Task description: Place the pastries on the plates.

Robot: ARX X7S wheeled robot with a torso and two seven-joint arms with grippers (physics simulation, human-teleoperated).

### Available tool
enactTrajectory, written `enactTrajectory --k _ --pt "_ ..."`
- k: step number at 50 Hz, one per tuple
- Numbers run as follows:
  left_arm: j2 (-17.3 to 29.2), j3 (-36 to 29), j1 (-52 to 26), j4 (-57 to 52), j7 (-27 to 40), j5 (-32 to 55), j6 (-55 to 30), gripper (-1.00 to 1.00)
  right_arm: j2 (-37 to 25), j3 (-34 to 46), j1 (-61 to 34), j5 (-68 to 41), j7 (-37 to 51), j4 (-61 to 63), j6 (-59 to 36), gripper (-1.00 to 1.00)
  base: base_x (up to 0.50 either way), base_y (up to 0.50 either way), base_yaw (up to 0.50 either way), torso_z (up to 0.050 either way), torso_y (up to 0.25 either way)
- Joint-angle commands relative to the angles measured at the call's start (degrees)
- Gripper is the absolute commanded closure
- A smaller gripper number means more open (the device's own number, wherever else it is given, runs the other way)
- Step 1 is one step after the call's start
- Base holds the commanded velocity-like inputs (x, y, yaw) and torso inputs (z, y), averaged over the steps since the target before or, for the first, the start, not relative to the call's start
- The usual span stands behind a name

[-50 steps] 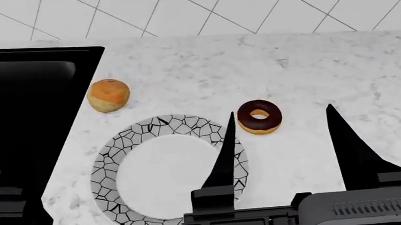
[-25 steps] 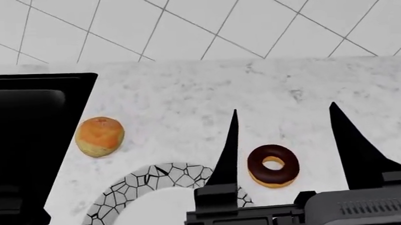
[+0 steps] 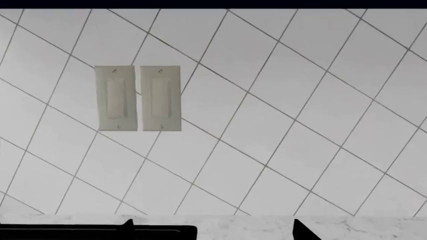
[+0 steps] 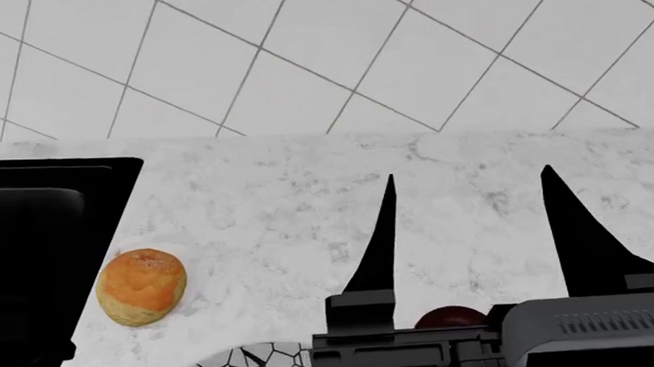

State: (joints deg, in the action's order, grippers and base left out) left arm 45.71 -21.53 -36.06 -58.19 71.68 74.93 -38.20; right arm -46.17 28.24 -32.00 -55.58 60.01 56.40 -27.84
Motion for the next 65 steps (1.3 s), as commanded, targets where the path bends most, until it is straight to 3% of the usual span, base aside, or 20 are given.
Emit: enactTrajectory --k 1,8,16,23,32,36,43,50,65 --pt "0.74 -0.13 -1.45 -0.65 1.81 2.17 0.18 -1.0 -2.01 -1.34 -1.88 -3.88 2.06 1.36 -0.53 -1.0 0.21 0.0 0.0 0.0 0.0" --pt "0.62 -0.63 -1.4 -0.13 1.54 2.09 0.31 -1.0 -3.49 -2.46 -1.55 -6.4 1.12 0.01 0.85 -1.0 0.14 0.0 0.0 0.0 0.0" --pt "0.92 -0.88 -1.49 -0.42 2.11 2.31 0.4 -1.0 -9.4 -6.59 -8.11 -23.94 0.98 -6.03 0.48 -1.0 0.0 0.0 0.0 0.0 0.0" --pt "0.73 -1.72 -2.56 -0.31 2.93 3.46 -0.13 -1.0 -13.56 -6.71 -17.51 -35.21 -3.1 -14.94 -5.28 -1.0 0.0 0.0 0.0 0.0 0.0" --pt "1.53 -1.42 -3.45 -0.67 3.9 5.49 0.44 -1.0 -14.56 -3.87 -23.13 -44.81 -6.31 -26.43 -12.28 -1.0 0.0 0.0 0.0 0.0 0.0" --pt "1.7 -1.58 -3.21 -0.63 3.75 5.33 0.56 -1.0 -14.13 -2.37 -27.42 -50.39 -6.78 -31.58 -16.19 -1.0 0.0 0.0 0.0 0.0 0.0" --pt "2.16 -1.63 -3.58 -0.08 3.73 6.05 0.65 -1.0 -11.07 5.41 -38.6 -59.86 3.16 -40.84 -26.93 -1.0 0.0 0.0 0.0 0.0 0.0" --pt "2.19 -1.85 -4.07 0.02 4.33 6.87 0.66 -1.0 -9.53 8.71 -45.12 -66.9 5.23 -46.5 -32.52 -1.0 0.0 0.0 0.0 0.0 0.0" --pt "3.04 -2.0 -3.43 -0.46 4.83 7.34 1.04 -1.0 -3.8 16.44 -53.7 -69.61 2.87 -59.42 -44.52 -1.0 0.0 0.0 0.0 0.0 0.0"
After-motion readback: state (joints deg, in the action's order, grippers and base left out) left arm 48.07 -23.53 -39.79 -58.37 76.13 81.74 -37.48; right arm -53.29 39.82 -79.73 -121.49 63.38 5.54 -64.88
